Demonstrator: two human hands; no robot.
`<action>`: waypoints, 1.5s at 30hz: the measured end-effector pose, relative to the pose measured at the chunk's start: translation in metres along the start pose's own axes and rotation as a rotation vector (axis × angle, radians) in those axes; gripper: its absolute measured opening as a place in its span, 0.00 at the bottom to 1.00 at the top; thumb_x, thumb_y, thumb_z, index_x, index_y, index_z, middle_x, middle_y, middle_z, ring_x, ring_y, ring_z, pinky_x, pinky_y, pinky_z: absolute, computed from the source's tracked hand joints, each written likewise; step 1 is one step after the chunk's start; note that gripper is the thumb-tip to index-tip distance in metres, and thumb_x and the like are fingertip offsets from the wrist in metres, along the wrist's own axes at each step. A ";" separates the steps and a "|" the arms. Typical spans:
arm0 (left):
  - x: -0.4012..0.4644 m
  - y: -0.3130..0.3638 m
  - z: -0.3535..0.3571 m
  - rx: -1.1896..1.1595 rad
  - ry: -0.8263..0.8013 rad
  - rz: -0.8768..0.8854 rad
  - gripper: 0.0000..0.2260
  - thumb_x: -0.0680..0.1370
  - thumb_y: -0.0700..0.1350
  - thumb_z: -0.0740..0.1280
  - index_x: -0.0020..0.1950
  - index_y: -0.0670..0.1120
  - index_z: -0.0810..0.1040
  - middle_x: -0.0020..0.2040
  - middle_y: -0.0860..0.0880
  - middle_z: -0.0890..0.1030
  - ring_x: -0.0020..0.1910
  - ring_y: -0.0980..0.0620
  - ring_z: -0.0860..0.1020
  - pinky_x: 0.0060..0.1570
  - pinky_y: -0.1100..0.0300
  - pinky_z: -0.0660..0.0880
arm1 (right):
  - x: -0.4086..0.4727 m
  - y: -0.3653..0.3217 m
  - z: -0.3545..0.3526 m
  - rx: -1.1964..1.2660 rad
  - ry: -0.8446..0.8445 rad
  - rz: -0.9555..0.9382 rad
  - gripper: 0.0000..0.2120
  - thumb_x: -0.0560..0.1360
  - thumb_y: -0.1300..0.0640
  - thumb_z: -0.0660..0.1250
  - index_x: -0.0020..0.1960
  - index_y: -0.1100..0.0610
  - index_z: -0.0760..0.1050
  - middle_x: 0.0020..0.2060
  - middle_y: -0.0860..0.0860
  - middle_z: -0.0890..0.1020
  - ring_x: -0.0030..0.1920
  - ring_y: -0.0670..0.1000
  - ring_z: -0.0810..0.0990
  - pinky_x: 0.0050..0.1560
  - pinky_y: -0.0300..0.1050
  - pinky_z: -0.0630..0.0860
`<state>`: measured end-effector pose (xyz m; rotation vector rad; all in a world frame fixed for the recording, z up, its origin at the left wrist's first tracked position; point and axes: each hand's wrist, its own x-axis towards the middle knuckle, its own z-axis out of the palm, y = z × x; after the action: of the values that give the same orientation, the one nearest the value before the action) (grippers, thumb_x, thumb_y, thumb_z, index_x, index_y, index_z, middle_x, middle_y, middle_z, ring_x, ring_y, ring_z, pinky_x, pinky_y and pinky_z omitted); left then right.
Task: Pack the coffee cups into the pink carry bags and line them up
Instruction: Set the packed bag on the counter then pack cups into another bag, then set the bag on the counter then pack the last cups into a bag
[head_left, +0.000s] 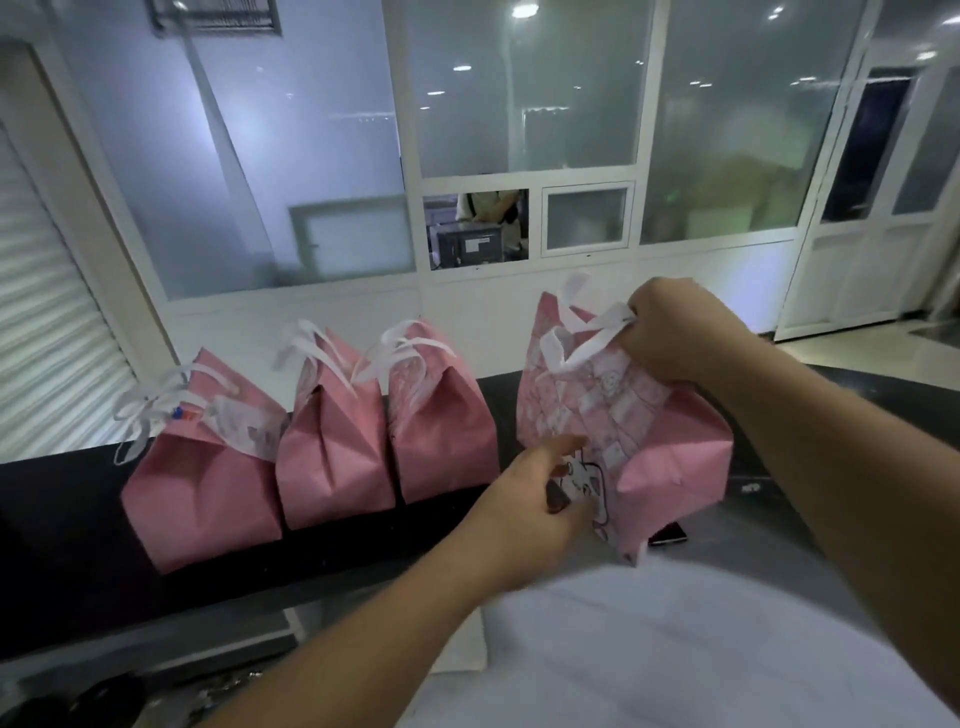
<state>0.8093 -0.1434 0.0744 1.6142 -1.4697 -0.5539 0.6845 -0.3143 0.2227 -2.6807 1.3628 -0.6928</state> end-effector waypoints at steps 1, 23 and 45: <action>0.009 0.000 0.002 -0.017 -0.004 -0.025 0.32 0.72 0.65 0.67 0.76 0.67 0.64 0.75 0.59 0.72 0.67 0.68 0.73 0.67 0.60 0.75 | 0.013 0.000 0.006 0.017 0.015 0.015 0.14 0.77 0.58 0.67 0.34 0.58 0.73 0.30 0.54 0.76 0.30 0.53 0.73 0.29 0.43 0.65; 0.104 -0.056 -0.013 0.230 0.134 -0.235 0.33 0.80 0.42 0.69 0.83 0.46 0.61 0.79 0.48 0.68 0.74 0.57 0.67 0.63 0.77 0.58 | 0.144 -0.036 0.167 0.323 -0.054 0.134 0.13 0.77 0.61 0.64 0.35 0.57 0.68 0.33 0.54 0.74 0.34 0.58 0.74 0.36 0.45 0.68; 0.013 -0.041 -0.009 0.191 0.018 -0.236 0.31 0.77 0.52 0.68 0.79 0.53 0.66 0.75 0.52 0.71 0.63 0.56 0.72 0.61 0.60 0.70 | -0.029 -0.005 0.107 0.212 -0.167 0.110 0.14 0.76 0.46 0.67 0.53 0.55 0.79 0.44 0.49 0.83 0.40 0.48 0.80 0.39 0.46 0.78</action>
<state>0.8425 -0.1561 0.0481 1.9539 -1.3608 -0.5417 0.7180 -0.3043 0.1168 -2.4191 1.3033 -0.5541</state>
